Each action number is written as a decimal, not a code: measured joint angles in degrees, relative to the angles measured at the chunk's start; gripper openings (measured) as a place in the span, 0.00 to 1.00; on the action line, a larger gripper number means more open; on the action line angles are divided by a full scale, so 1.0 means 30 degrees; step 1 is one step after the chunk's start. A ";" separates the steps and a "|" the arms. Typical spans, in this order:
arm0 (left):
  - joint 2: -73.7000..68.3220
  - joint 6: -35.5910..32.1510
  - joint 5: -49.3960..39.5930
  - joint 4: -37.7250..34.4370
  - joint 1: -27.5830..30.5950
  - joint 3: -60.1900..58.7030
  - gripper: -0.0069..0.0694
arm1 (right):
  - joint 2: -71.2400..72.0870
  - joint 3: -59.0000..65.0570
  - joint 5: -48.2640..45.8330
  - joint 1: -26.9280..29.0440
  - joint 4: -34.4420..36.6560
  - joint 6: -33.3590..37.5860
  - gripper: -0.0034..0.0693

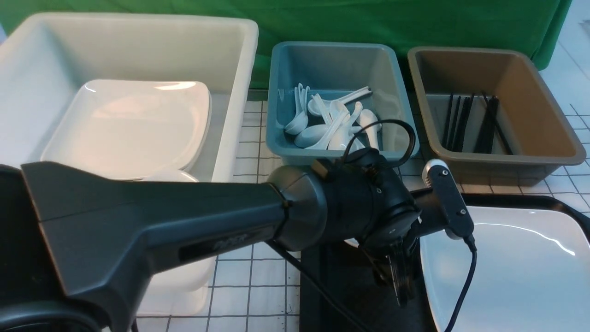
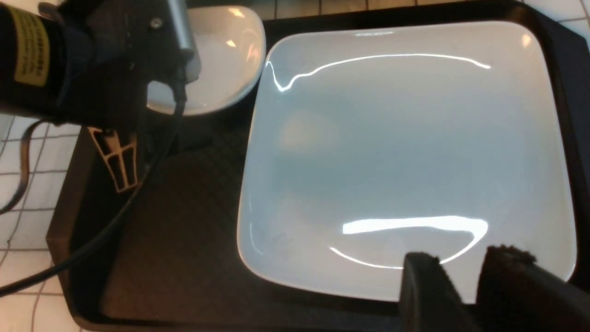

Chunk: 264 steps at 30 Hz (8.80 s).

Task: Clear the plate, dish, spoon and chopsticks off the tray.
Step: Use the left arm to grab a small plate from the dinner plate, then use the left arm to put the small plate into the large storage box on the left, then use the left arm to grab a plate from the dinner plate, then use the left arm to put the plate into the large storage box on the left

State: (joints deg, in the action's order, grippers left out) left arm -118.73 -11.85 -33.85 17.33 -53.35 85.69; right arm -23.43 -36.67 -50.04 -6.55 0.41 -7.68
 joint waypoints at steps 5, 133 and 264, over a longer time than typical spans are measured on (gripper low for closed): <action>-0.0620 0.0831 0.0441 0.2256 0.0000 0.0000 0.63 | 0.0000 0.0000 -0.0190 0.0000 0.0000 0.0062 0.37; -0.0177 -0.5176 0.3672 -2.9320 0.0015 -0.4789 0.72 | 0.0000 0.0000 0.0023 0.0000 0.0014 0.0507 0.27; 0.3922 -0.2996 -1.0140 -1.8437 2.8155 0.4603 0.31 | 0.0022 -0.0781 -0.2256 0.0000 -0.0011 0.1405 0.26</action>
State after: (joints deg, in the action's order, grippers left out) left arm -106.96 -20.83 -64.27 -37.99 31.12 99.50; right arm -23.36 -39.01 -56.81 -6.55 0.37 -3.46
